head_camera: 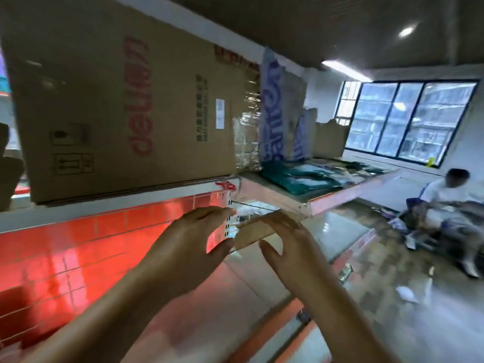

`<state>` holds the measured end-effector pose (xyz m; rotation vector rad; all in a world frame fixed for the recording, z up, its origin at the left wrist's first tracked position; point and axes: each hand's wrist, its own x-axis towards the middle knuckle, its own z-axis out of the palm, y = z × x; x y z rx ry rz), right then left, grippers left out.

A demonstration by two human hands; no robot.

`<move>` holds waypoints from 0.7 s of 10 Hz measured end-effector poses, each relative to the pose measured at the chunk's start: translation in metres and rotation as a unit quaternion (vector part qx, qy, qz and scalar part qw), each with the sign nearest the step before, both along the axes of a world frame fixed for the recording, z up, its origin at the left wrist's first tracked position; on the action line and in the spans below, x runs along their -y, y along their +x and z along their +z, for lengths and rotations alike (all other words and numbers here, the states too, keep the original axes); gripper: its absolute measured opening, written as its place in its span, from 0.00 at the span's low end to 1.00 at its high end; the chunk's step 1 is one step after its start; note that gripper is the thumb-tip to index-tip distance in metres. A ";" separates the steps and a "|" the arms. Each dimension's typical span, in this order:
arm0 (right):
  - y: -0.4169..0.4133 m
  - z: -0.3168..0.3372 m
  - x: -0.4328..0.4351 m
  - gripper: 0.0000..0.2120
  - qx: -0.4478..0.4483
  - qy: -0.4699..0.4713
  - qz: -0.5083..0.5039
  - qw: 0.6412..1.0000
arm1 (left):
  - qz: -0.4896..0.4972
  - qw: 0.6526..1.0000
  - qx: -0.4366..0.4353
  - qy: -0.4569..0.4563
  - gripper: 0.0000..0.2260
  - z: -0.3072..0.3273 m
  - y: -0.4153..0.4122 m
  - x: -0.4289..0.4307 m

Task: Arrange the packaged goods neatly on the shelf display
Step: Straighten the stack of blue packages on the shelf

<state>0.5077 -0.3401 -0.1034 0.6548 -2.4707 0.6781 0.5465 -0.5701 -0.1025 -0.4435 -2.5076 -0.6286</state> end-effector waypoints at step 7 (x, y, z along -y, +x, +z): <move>-0.041 0.098 -0.419 0.22 -0.038 0.027 -0.192 0.980 | -0.065 0.995 -0.037 -0.070 0.22 0.104 -0.146 -0.399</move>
